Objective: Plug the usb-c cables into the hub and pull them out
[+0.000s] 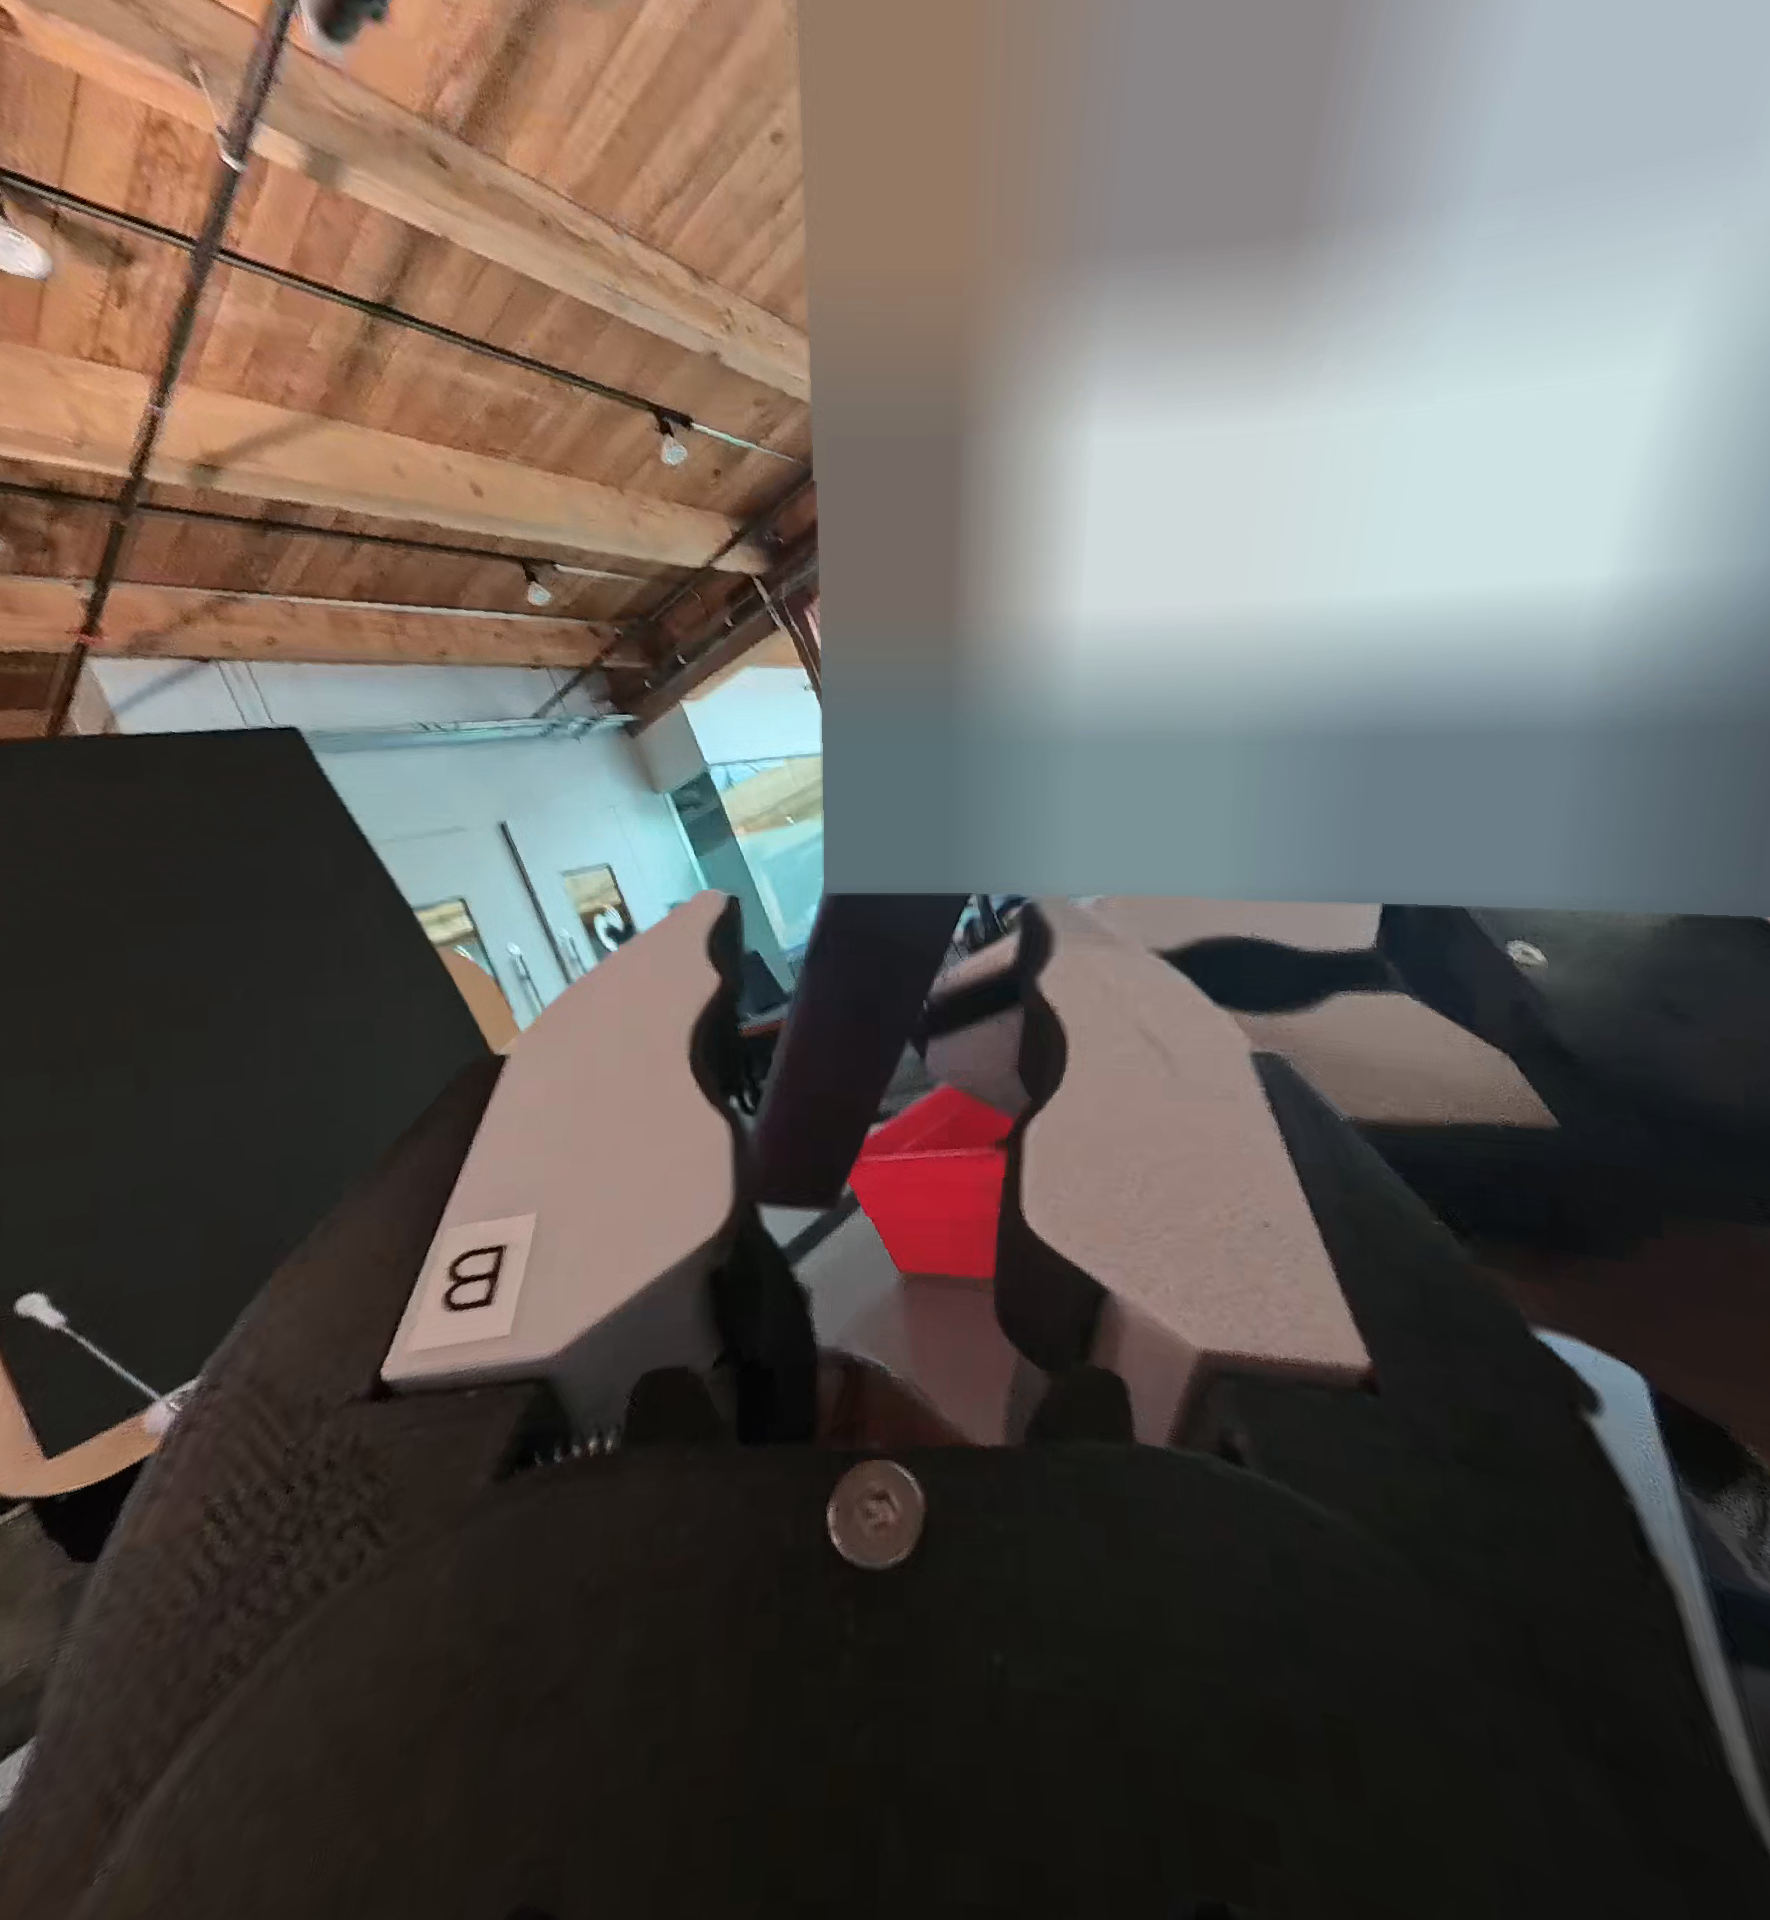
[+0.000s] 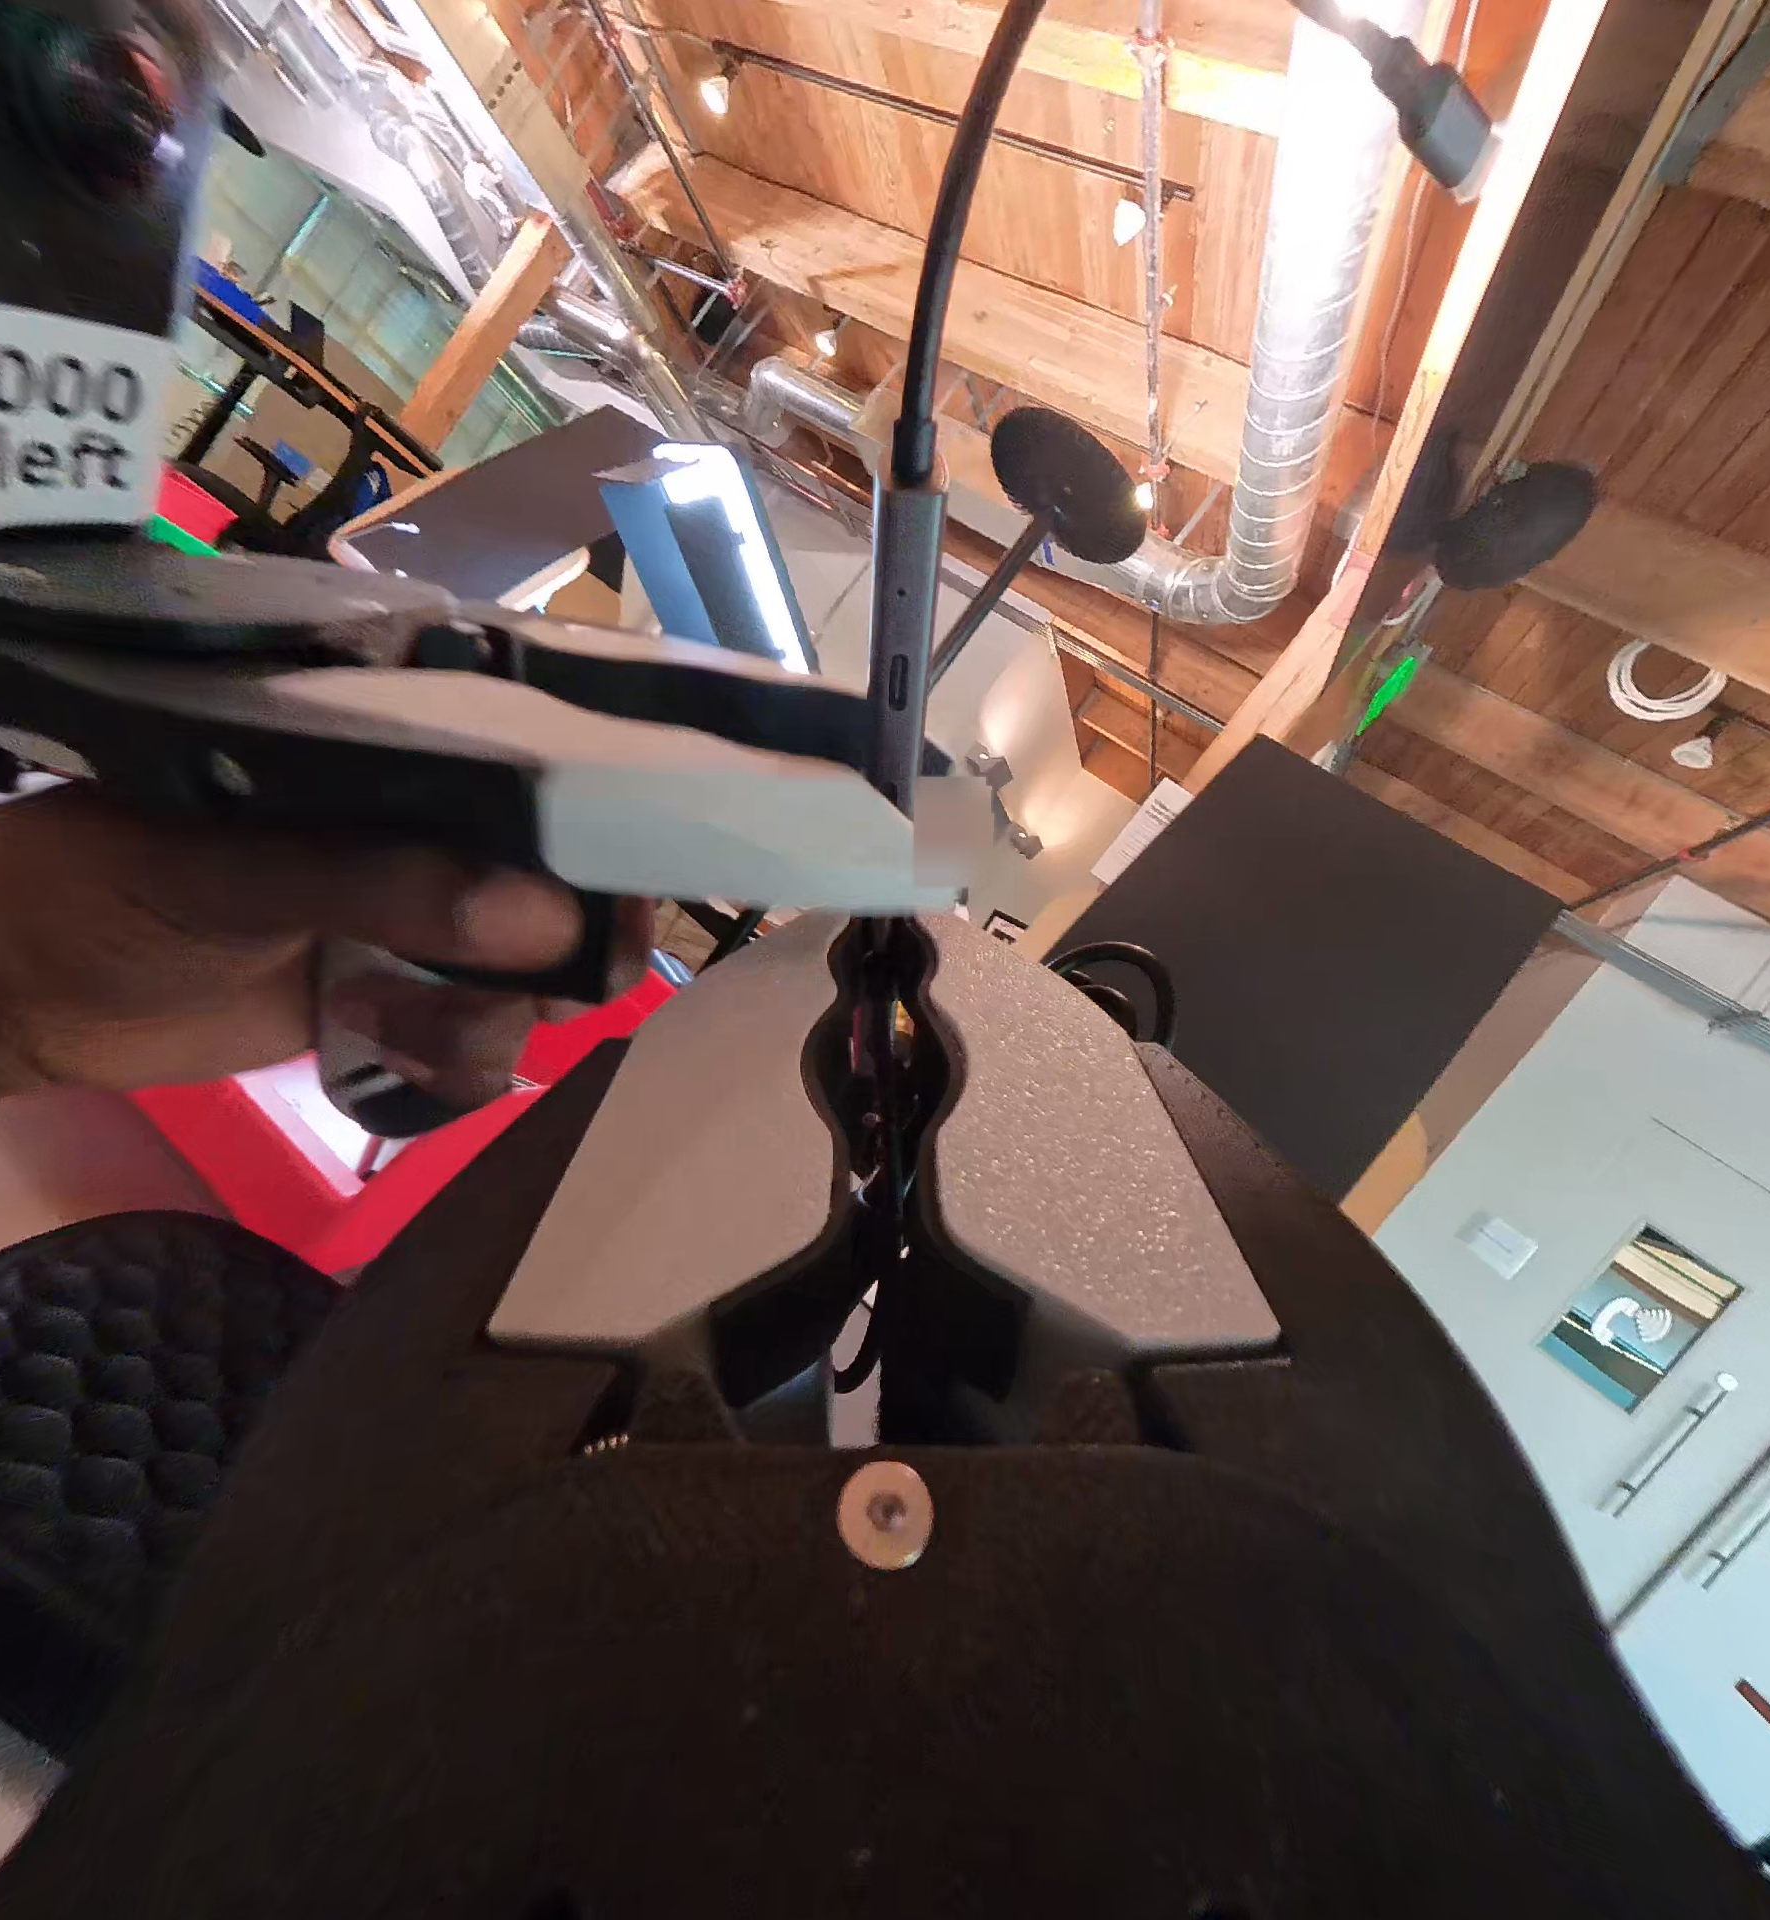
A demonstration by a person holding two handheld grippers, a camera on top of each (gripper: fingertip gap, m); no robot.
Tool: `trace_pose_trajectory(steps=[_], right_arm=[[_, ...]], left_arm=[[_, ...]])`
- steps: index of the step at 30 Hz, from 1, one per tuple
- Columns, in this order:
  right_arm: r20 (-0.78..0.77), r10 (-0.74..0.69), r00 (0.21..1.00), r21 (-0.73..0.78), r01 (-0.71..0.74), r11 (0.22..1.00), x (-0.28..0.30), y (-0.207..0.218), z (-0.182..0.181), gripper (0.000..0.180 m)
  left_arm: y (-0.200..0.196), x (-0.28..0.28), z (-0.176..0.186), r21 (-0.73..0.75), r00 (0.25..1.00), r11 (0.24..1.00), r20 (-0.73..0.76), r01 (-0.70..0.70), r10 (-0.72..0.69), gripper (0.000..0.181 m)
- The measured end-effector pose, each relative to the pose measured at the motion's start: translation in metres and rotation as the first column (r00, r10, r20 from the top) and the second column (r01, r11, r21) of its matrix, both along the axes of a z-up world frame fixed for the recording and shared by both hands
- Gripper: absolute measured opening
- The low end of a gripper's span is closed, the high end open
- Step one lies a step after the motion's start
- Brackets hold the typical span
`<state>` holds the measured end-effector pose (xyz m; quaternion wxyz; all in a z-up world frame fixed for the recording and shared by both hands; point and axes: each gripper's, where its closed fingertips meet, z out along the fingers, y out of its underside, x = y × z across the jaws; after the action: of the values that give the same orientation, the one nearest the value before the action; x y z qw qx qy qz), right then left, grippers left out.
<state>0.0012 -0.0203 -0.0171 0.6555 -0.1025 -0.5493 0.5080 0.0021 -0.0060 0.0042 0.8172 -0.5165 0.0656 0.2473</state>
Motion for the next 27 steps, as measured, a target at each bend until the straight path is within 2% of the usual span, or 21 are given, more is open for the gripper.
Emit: trace_pose_trajectory(steps=[1,4,7,9,11,14,16,18,24,26,27], right_arm=[[0.000,0.002,1.000,0.009,-0.002,1.000,0.001,-0.003,-0.001,0.005],[-0.029,-0.012,1.000,0.033,0.013,0.999,0.003,-0.008,0.001,0.005],[-0.063,0.027,0.998,-0.009,-0.028,1.000,0.010,-0.013,0.008,0.005],[-0.069,-0.002,0.998,-0.012,0.002,1.000,0.007,-0.013,0.005,0.005],[-0.051,-0.009,0.999,-0.015,0.008,1.000,0.003,-0.014,0.001,0.005],[0.044,0.061,0.997,-0.069,-0.058,0.996,-0.006,-0.016,-0.009,0.005],[0.087,0.087,0.992,-0.096,-0.078,0.992,-0.011,-0.015,-0.013,0.005],[0.063,0.023,0.998,-0.040,-0.020,0.999,-0.013,-0.014,-0.014,0.005],[0.158,0.104,0.982,-0.139,-0.082,0.987,-0.016,-0.012,-0.019,0.005],[0.122,-0.002,0.993,-0.042,0.007,0.999,-0.017,-0.010,-0.020,0.005],[0.093,-0.063,0.994,0.026,0.061,0.998,-0.018,-0.010,-0.021,0.005]], left_arm=[[-0.002,0.000,0.003,0.029,1.000,0.999,-0.020,-0.018,0.019,0.030],[-0.008,-0.001,0.007,0.052,0.990,0.992,-0.079,-0.115,0.119,0.024],[-0.012,0.002,0.013,0.054,0.995,0.994,-0.041,-0.091,0.093,0.024],[-0.013,-0.002,0.010,0.004,0.966,0.975,-0.129,-0.224,0.222,0.024],[-0.016,-0.007,0.007,-0.035,0.942,0.955,-0.180,-0.295,0.284,0.026],[-0.017,-0.018,-0.001,-0.098,0.880,0.900,-0.275,-0.425,0.386,0.027],[-0.016,-0.022,-0.003,-0.095,0.876,0.894,-0.271,-0.437,0.399,0.027],[-0.017,-0.025,-0.005,-0.102,0.847,0.872,-0.314,-0.479,0.429,0.029],[-0.014,-0.035,-0.010,-0.115,0.875,0.878,-0.213,-0.464,0.435,0.028],[-0.013,-0.037,-0.010,-0.107,0.827,0.841,-0.283,-0.531,0.486,0.029],[-0.018,-0.042,-0.009,-0.086,0.779,0.800,-0.314,-0.593,0.543,0.029]])
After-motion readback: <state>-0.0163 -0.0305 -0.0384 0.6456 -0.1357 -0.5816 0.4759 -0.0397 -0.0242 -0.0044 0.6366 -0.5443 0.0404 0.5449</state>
